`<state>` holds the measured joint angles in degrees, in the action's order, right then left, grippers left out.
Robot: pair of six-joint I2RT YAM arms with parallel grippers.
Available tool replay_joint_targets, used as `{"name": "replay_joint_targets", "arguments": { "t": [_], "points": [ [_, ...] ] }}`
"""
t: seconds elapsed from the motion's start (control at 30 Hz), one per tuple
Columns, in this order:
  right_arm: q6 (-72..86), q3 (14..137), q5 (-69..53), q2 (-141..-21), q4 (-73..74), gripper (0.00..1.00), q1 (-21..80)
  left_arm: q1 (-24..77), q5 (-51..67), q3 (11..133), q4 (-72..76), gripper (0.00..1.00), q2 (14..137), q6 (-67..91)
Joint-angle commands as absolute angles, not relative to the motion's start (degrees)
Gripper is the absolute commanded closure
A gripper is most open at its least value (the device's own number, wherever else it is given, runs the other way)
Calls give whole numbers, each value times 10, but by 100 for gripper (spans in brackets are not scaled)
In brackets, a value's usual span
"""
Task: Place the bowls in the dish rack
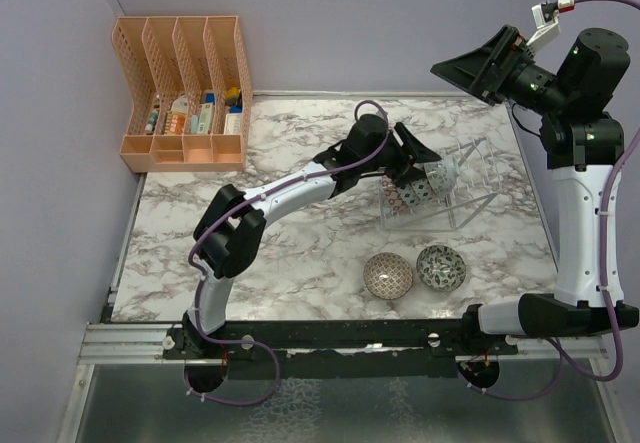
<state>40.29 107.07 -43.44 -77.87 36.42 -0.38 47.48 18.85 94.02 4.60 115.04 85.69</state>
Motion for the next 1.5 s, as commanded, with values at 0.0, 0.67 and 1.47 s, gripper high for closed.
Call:
{"name": "replay_joint_targets", "arguments": {
  "t": [0.0,0.67,1.47],
  "points": [
    [407,1066,-451,-766,354,1,-4,471,197,919,54,38,1105,850],
    [403,1056,-452,-758,357,1,-4,458,168,857,-33,27,996,758],
    [368,1058,-394,-759,430,0,-5,695,57,808,-298,12,936,186]
  ]
}}
